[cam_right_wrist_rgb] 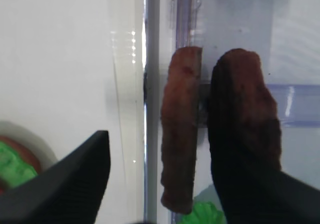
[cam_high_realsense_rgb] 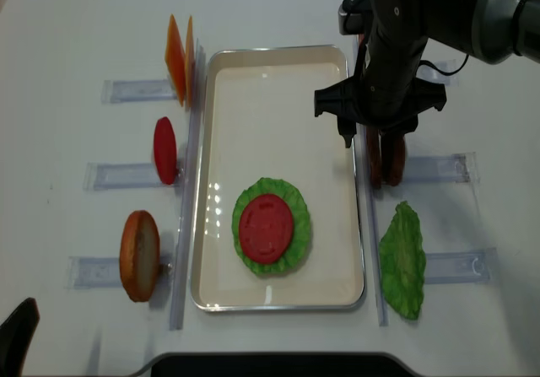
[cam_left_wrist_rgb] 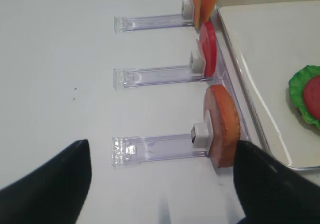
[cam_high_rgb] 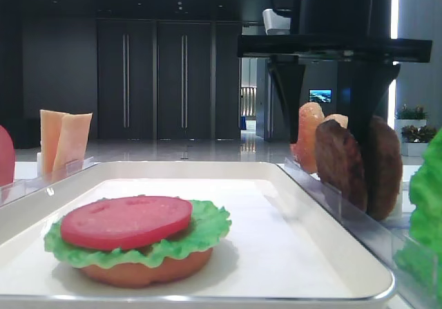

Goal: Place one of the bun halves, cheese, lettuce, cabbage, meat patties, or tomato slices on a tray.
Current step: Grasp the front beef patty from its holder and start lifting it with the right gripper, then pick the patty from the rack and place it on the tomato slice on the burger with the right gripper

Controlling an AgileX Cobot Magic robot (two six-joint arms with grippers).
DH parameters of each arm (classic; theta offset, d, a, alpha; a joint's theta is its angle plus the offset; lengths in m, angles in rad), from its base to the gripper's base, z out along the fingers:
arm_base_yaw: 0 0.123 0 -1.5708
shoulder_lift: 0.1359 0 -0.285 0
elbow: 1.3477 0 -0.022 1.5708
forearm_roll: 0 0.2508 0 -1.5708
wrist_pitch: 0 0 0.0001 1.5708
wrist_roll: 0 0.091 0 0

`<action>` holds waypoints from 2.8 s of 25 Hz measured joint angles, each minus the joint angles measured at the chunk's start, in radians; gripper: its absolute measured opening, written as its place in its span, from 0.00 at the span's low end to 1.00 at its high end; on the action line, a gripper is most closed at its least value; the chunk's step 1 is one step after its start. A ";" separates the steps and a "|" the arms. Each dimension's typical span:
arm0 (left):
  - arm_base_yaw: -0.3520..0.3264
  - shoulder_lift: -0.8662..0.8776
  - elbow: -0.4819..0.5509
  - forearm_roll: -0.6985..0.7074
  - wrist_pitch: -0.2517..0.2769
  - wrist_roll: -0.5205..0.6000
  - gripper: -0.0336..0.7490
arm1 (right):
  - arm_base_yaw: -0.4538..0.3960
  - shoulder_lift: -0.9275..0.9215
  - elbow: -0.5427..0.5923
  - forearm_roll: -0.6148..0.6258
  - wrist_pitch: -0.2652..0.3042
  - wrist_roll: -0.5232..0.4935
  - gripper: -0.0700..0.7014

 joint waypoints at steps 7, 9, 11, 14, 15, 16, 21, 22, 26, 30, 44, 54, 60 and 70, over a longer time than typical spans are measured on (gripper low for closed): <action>0.000 0.000 0.000 0.000 0.000 0.000 0.93 | 0.000 0.008 0.000 -0.034 0.001 0.000 0.62; 0.000 0.000 0.000 0.000 0.000 0.000 0.93 | 0.000 0.008 0.000 -0.048 0.004 0.000 0.57; 0.000 0.000 0.000 0.000 0.000 0.000 0.93 | 0.000 0.008 0.000 -0.063 0.004 0.000 0.52; 0.000 0.000 0.000 0.000 0.000 0.000 0.93 | 0.000 0.008 0.000 -0.077 0.006 0.000 0.43; 0.000 0.000 0.000 0.000 0.000 0.000 0.93 | 0.000 0.008 0.000 -0.080 0.006 0.000 0.41; 0.000 0.000 0.000 0.000 0.000 0.000 0.93 | 0.000 0.008 0.000 -0.081 0.006 0.000 0.38; 0.000 0.000 0.000 0.000 0.000 0.000 0.93 | 0.000 0.008 0.000 -0.084 0.017 0.001 0.29; 0.000 0.000 0.000 0.000 0.000 0.000 0.93 | 0.000 0.008 0.000 -0.086 0.021 0.001 0.27; 0.000 0.000 0.000 0.000 0.000 0.000 0.93 | 0.000 0.008 0.000 -0.092 0.034 0.001 0.25; 0.000 0.000 0.000 0.000 0.000 0.000 0.93 | 0.000 0.008 0.000 -0.094 0.038 0.001 0.25; 0.000 0.000 0.000 0.000 0.000 0.000 0.93 | 0.000 -0.074 -0.055 -0.045 0.162 -0.003 0.25; 0.000 0.000 0.000 0.000 0.000 0.000 0.93 | 0.053 -0.237 -0.046 0.064 0.144 -0.042 0.25; 0.000 0.000 0.000 0.000 0.000 0.000 0.93 | 0.117 -0.325 0.103 0.150 -0.053 -0.042 0.25; 0.000 0.000 0.000 0.000 0.000 0.000 0.93 | 0.119 -0.379 0.371 0.690 -0.420 -0.435 0.25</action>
